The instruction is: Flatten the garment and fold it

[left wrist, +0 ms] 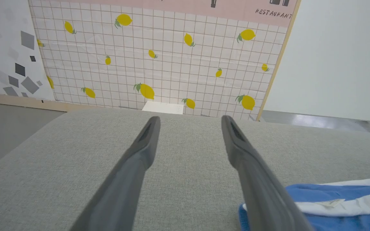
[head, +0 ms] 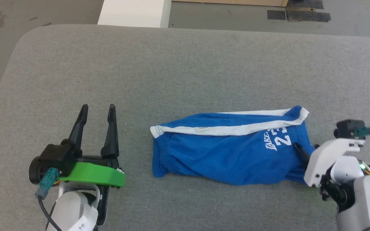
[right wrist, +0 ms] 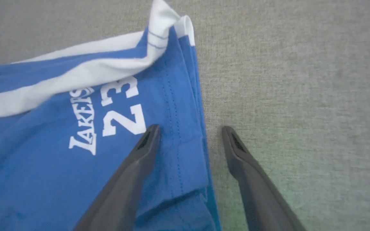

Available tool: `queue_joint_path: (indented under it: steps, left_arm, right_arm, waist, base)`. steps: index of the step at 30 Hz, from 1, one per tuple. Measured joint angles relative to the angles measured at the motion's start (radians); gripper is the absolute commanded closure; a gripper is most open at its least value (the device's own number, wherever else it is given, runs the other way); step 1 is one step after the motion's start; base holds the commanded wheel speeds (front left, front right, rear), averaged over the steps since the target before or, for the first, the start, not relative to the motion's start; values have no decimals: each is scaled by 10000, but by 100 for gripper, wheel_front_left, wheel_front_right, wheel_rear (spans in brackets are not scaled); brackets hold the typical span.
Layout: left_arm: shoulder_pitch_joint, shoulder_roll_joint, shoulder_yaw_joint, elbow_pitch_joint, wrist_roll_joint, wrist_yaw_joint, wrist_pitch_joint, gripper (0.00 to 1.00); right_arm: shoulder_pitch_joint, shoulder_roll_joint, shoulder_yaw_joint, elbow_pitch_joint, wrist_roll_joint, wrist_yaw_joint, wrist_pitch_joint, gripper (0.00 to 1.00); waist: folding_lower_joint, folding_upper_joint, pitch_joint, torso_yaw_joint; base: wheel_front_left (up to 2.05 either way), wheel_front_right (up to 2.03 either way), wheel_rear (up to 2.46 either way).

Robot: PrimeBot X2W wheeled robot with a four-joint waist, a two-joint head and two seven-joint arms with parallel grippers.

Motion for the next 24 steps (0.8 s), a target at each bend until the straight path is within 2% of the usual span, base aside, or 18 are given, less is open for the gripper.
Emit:
queue_joint_path:
  steps: [5,6,7,9,10,17,19,20,24]
  left_arm:
    - [2,-163,221,29,153,-161,0,0]
    - [2,-186,253,42,176,-173,0,0]
    - [2,-203,268,52,192,-174,0,0]
    - [4,-217,291,67,196,-194,0,0]
    - [5,-249,299,102,198,-251,0,0]
    - [29,-278,288,255,213,-261,0,0]
    - [65,-286,290,267,215,-263,0,0]
    - [151,-295,236,297,219,-263,0,0]
    - [208,-293,219,293,219,-263,0,0]
  right_arm:
    - [-385,-61,270,151,54,-4,704,0]
    - [-438,-69,299,163,52,-6,821,18]
    - [-471,-82,324,171,52,-6,913,56]
    - [-497,-100,357,161,52,-6,974,82]
    - [-498,-92,389,151,111,-4,938,100]
    - [-151,38,-48,4,186,0,334,100]
    - [90,42,-456,-211,21,0,159,100]
    - [555,36,-1444,-895,-462,0,-81,100]
    - [907,29,-1998,-1701,-1045,0,-128,100]
  waist:
    - [0,0,81,1]
    - [0,0,91,-2]
    - [0,0,92,-2]
    - [0,0,91,-1]
    - [0,0,62,12]
    - [0,0,-128,4]
    - [0,0,-194,-9]
    - [0,0,-290,-44]
    - [0,0,-293,-107]
  base:
    - [0,0,0]
    - [0,0,0]
    - [0,0,0]
    - [0,0,0]
    - [0,0,0]
    - [0,0,0]
    - [0,0,0]
    - [0,0,0]
    - [0,0,0]
